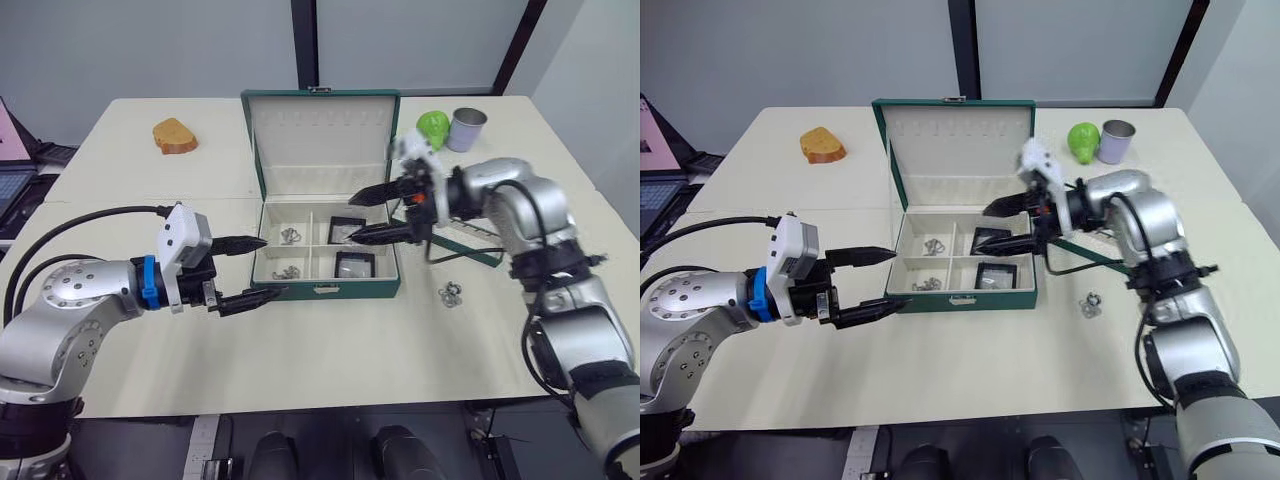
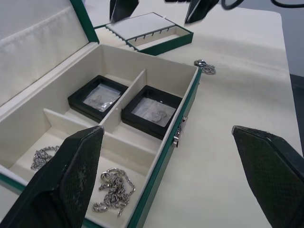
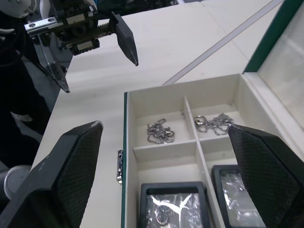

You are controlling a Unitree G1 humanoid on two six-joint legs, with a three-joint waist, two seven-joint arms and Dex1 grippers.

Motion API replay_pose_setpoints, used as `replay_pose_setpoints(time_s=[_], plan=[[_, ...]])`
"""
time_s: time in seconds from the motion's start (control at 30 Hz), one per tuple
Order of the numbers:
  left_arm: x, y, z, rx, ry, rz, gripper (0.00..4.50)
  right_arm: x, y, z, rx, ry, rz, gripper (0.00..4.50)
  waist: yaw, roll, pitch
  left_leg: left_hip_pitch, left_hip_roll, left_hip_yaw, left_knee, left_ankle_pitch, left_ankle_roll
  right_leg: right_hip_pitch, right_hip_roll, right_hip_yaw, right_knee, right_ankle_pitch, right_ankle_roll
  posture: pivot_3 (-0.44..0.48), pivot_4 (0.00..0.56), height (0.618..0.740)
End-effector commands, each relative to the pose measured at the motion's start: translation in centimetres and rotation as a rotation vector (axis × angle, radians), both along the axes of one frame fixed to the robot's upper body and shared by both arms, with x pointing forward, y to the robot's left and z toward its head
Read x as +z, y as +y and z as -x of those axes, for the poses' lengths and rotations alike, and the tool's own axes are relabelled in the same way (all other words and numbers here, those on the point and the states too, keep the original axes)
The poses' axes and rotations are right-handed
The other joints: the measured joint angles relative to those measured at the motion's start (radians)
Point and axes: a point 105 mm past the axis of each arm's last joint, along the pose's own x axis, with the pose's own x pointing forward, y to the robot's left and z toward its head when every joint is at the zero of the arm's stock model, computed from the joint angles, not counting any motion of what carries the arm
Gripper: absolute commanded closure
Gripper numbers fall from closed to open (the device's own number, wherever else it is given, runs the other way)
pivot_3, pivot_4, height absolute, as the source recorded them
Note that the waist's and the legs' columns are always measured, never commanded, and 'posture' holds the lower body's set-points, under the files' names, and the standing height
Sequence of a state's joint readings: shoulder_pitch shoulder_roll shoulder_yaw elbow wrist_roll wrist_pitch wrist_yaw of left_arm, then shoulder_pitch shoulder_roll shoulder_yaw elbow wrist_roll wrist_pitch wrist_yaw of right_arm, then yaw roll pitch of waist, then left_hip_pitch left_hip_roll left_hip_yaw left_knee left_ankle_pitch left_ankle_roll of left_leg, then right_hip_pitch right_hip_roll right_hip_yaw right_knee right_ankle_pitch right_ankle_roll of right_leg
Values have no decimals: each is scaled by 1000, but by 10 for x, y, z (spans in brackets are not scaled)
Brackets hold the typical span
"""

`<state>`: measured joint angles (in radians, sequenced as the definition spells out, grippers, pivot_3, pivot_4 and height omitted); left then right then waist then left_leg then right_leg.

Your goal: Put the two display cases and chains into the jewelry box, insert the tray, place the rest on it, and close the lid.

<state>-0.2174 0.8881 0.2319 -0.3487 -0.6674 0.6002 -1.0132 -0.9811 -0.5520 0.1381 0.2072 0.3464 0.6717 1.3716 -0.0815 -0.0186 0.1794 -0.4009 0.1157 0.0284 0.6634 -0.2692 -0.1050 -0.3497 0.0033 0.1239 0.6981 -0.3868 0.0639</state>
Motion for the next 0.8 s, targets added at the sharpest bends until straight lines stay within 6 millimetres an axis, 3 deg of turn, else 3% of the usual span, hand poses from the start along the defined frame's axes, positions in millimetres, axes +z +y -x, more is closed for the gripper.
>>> replay_pose_setpoints(time_s=[0.03,0.1,0.37,0.67,0.8], plan=[[10,26,-5,128,-31,30,0,12,-36,10,-96,-70,-75,50,0,0,0,0,0,0,-1,0,0,0,0,0,0,0,0,0,150,740],[7,43,-6,215,-26,41,0,3,-64,12,-206,-67,-90,50,0,0,0,0,0,0,-1,0,0,0,0,0,0,0,0,0,150,740],[-10,89,-8,501,-59,66,0,-28,-131,13,-618,-72,-212,50,-3,0,0,1,0,1,-2,0,0,1,1,2,-1,0,0,0,150,740],[-25,126,-13,848,-193,155,0,-85,-174,26,-998,-85,-304,50,10,0,0,1,0,1,-2,0,0,4,0,2,-1,0,0,0,150,740],[-36,137,-12,957,-223,166,0,-94,-192,24,-1139,-96,-376,50,14,0,0,2,0,1,-2,0,0,4,1,2,0,0,0,0,150,740]])
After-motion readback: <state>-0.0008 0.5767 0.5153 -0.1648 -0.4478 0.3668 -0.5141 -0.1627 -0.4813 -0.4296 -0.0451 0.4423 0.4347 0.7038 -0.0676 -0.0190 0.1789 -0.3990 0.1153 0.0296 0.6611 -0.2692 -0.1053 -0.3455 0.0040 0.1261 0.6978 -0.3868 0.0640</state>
